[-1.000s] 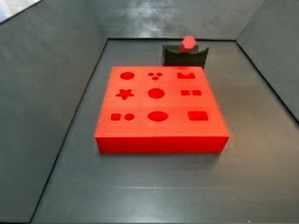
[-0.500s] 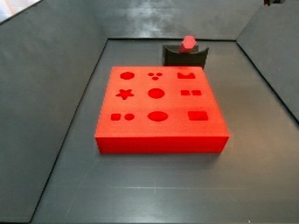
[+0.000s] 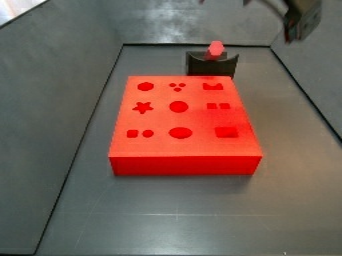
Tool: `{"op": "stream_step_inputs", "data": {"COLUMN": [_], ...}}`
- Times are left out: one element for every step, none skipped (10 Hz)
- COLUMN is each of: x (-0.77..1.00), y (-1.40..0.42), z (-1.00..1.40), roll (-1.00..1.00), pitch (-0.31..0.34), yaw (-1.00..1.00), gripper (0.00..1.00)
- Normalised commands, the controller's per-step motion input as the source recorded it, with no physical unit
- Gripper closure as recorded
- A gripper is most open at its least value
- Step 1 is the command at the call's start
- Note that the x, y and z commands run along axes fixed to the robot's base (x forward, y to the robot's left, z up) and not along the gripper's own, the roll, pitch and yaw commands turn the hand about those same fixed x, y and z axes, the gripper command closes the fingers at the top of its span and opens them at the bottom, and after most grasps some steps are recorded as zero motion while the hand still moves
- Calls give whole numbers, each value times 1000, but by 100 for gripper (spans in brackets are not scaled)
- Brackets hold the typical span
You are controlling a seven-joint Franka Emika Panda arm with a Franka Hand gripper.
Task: Pick up the hexagon object. Move up. Place the hexagon object on the fixture. Regrasp the hexagon object. Move to above the board. Insert the hexagon object.
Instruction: Regrasp the hexagon object.
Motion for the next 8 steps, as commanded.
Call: {"op": "stream_step_inputs", "data": {"x": [71,81,88,104,117,110,101,95], "y": [33,30,26,20,15,9,-1,-3], "z": [-1000,-1000,-1000,-1000,-1000,-853,-636,-482], "roll": [80,75,77,76,72,76,80,81], "pitch": [-59,-71,-75,-68,-62,-46,-25,-8], "yaw": [88,64,54,22,8,0,-5,-5], "gripper": [0,0,0,0,0,0,0,0]}}
